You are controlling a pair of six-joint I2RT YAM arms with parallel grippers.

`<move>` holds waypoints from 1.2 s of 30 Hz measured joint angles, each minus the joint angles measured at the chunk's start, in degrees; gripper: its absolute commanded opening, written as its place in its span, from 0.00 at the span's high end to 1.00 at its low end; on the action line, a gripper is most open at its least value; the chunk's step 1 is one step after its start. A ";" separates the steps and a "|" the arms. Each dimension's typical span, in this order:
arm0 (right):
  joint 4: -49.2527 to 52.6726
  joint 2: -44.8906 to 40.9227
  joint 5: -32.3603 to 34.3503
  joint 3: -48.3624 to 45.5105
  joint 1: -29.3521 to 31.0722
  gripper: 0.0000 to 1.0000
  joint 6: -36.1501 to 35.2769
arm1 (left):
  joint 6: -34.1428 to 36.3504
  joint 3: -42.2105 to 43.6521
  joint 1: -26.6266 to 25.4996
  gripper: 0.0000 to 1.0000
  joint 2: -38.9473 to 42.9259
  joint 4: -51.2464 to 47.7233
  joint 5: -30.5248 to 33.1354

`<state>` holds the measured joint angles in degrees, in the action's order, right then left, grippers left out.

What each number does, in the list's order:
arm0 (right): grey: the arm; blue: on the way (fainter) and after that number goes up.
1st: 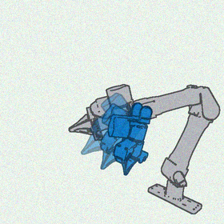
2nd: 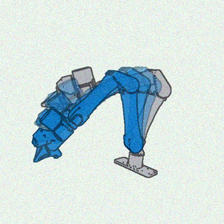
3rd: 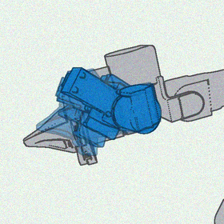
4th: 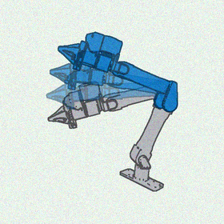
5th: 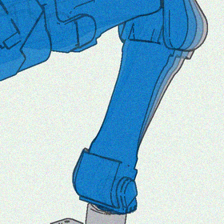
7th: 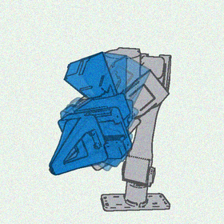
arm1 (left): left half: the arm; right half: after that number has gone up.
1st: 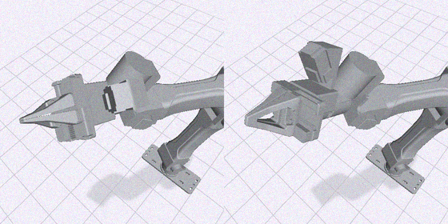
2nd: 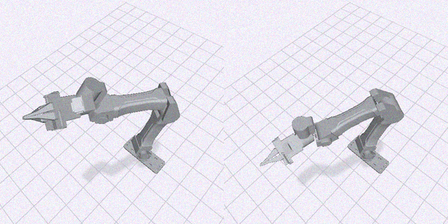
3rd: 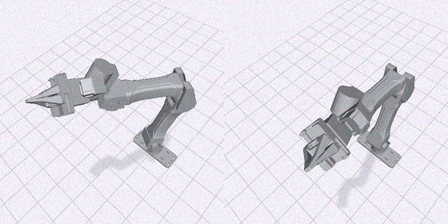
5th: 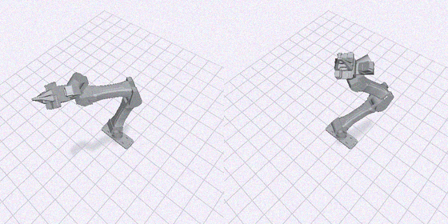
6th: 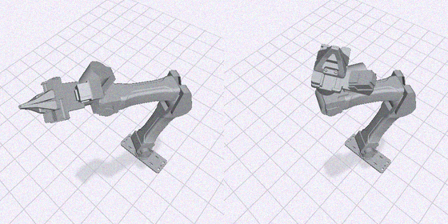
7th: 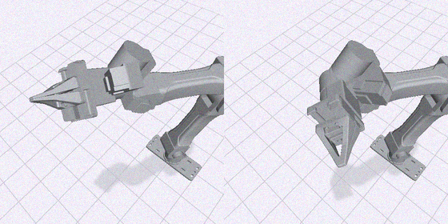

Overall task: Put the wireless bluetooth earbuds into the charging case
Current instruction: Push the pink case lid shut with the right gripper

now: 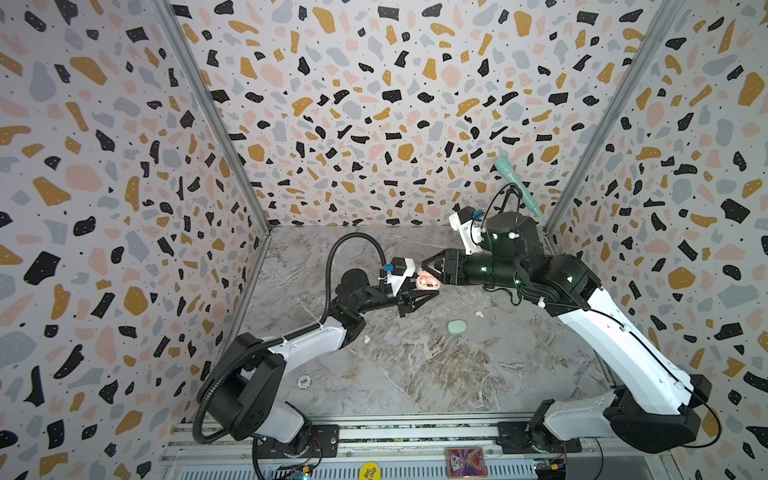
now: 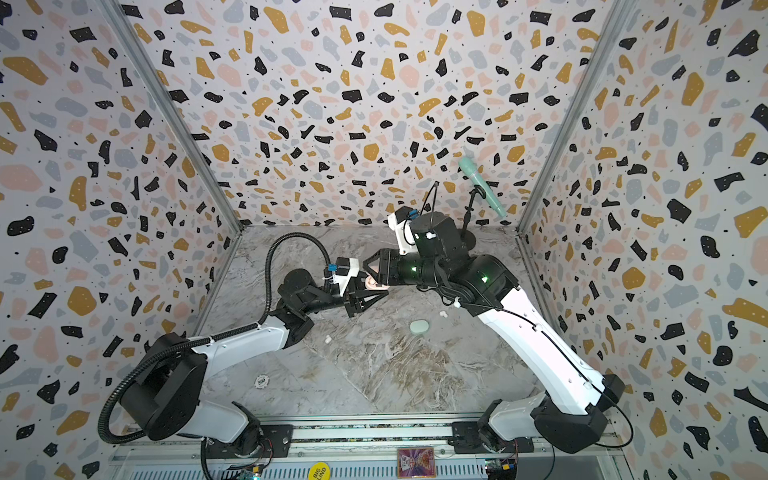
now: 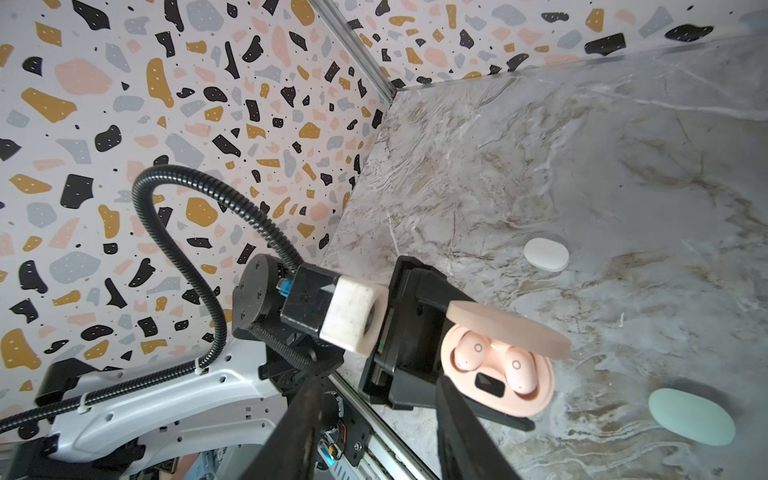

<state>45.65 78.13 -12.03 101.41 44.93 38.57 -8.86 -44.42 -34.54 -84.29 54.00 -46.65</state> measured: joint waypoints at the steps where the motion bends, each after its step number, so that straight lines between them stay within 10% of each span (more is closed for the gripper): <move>1: 0.70 0.46 0.07 0.37 -0.68 0.54 -0.70 | 0.09 0.02 0.00 0.74 0.20 0.00 -0.11; 36: 4.00 2.60 2.16 -5.42 0.17 0.60 -3.45 | 0.37 0.02 -0.02 0.74 1.36 -2.99 -1.03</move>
<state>49.65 80.73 -9.87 95.98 45.10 35.11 -8.49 -44.40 -34.57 -82.94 51.00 -47.68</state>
